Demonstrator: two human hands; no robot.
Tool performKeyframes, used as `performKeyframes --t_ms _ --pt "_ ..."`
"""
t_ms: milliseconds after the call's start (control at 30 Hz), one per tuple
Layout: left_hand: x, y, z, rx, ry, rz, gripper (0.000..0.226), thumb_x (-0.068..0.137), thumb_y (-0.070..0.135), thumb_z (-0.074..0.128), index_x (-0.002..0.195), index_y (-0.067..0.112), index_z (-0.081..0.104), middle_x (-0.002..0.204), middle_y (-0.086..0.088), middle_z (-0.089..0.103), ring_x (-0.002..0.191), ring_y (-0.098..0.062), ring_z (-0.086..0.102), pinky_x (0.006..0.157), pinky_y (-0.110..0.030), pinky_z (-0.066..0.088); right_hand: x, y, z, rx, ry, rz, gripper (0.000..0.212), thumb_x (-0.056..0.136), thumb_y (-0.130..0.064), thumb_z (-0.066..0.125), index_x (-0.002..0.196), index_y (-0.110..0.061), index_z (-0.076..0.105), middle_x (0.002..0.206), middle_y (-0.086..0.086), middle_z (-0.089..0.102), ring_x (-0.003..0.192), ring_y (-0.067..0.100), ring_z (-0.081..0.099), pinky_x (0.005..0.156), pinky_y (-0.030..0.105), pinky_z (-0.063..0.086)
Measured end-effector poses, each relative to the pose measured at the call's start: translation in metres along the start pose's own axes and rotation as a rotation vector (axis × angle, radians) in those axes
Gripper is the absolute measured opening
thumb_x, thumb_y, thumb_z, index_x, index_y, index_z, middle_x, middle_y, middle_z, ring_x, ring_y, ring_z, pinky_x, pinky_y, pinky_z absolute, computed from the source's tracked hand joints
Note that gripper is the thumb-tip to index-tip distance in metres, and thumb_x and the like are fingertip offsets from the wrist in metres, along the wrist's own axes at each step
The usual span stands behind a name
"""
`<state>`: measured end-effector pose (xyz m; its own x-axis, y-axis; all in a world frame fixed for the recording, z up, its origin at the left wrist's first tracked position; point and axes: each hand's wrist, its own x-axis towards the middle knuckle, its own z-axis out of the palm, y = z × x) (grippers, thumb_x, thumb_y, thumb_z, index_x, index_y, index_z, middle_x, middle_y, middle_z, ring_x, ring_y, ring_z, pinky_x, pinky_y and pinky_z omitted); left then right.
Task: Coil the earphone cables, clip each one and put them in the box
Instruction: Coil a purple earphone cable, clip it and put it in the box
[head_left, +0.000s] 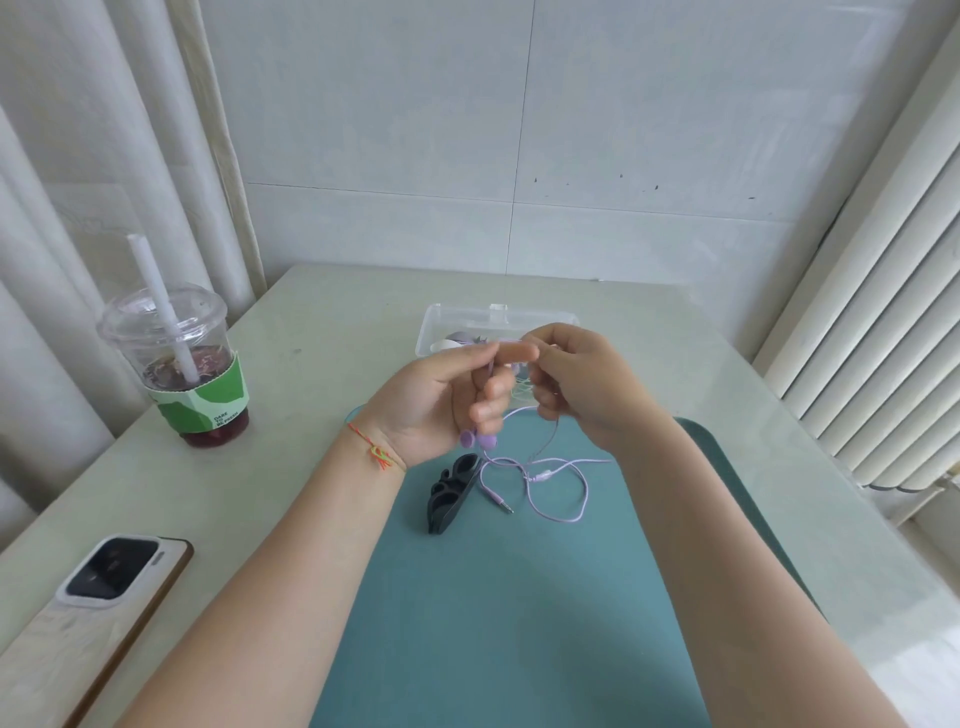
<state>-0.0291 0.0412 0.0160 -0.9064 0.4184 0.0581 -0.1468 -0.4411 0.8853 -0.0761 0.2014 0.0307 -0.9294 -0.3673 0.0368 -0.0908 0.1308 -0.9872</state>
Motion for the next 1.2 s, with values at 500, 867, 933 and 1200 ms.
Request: performKeyframes --t_ms 500,867,933,1200 --pt "0.013 0.003 -0.009 -0.2 0.497 0.45 0.03 0.106 0.024 0.03 0.113 0.015 0.058 0.115 -0.009 0.068 0.111 -0.023 0.065 0.102 -0.034 0.046 -0.02 -0.008 0.022 -0.648 -0.405 -0.006 0.024 0.095 -0.025 0.052 0.096 -0.024 0.076 0.05 -0.01 0.046 0.045 0.006 0.038 0.05 0.016 0.035" --pt "0.013 -0.014 -0.004 0.359 0.625 0.254 0.03 0.104 0.017 0.04 0.099 0.005 0.067 0.08 -0.007 0.073 0.06 -0.019 0.064 0.046 -0.025 0.047 -0.018 -0.016 0.018 -0.593 -0.152 -0.106 0.021 0.091 -0.022 0.055 0.081 -0.009 0.068 0.064 0.004 0.054 0.059 0.015 0.039 0.055 0.027 0.034" --pt "0.013 -0.014 -0.003 0.388 0.569 0.24 0.029 0.103 0.018 0.044 0.093 0.008 0.069 0.07 -0.006 0.072 0.058 -0.02 0.065 0.055 -0.03 0.054 -0.014 -0.015 0.013 -0.592 -0.089 -0.096 0.021 0.09 -0.021 0.055 0.081 -0.006 0.065 0.066 0.003 0.058 0.057 0.014 0.04 0.052 0.023 0.034" --pt "0.01 -0.012 0.008 0.604 0.436 0.041 0.044 0.104 0.034 0.039 0.072 0.01 0.057 0.042 -0.002 0.043 0.035 -0.017 0.034 0.039 -0.021 0.023 -0.004 -0.013 -0.007 -0.46 0.132 -0.201 0.02 0.087 -0.029 0.069 0.078 -0.012 0.065 0.054 -0.008 0.045 0.044 0.005 0.035 0.046 0.02 0.031"
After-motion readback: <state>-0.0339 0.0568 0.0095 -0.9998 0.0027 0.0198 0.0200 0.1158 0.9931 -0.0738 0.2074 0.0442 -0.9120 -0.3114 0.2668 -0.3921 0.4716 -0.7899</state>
